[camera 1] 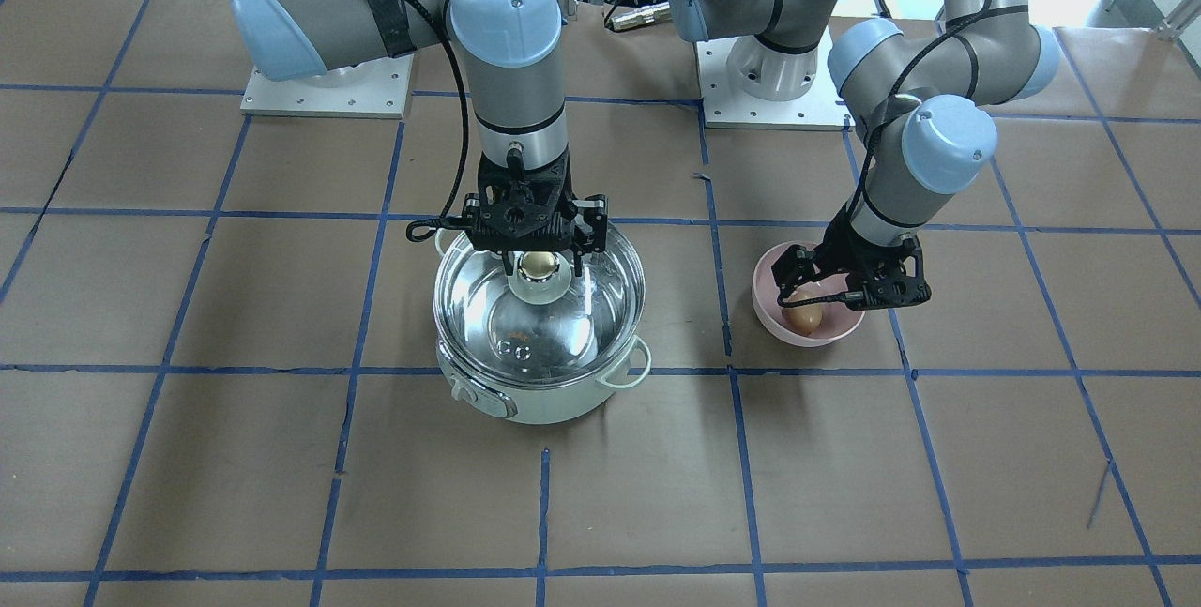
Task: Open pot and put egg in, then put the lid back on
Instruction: 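Grasp the glass lid knob with the right gripper while the left lowers to the egg, then lift the lid off the pot with the right gripper while the left grasps the egg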
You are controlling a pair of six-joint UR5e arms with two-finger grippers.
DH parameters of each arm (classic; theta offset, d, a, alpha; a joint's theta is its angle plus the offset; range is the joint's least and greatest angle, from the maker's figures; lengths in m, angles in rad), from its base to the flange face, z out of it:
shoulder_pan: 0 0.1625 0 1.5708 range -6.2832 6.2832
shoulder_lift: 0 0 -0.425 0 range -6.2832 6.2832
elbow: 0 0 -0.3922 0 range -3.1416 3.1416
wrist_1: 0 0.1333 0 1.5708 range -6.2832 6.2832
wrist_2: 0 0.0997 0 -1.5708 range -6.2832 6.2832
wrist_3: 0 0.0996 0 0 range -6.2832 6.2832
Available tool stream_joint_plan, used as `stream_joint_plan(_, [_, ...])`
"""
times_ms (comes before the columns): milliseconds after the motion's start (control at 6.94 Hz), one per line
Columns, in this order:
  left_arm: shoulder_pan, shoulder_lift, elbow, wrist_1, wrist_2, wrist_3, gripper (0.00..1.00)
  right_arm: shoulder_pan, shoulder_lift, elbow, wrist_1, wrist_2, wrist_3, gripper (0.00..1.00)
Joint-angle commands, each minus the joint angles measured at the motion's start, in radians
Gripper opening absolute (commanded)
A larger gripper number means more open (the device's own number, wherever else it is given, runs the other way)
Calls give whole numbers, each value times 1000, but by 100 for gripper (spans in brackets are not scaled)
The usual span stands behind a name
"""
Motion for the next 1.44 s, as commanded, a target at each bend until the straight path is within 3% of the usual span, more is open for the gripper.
stream_joint_plan(0, [-14,-12,-3,1,-2,-50,99,3,2,-6,3,-5,-28,35])
stream_joint_plan(288, [-16,-30,-6,42,-5,-51,98,1,-2,-35,14,-34,-62,22])
stream_joint_plan(576, [-16,-44,-4,51,-6,-53,98,-31,-21,-99,116,-54,-65,21])
stream_joint_plan(864, [-16,-50,-7,61,-2,-50,98,-141,-82,-139,243,-39,-75,21])
stream_joint_plan(1297, [-16,-77,-24,105,-1,-42,96,-323,-153,-135,286,-38,-239,21])
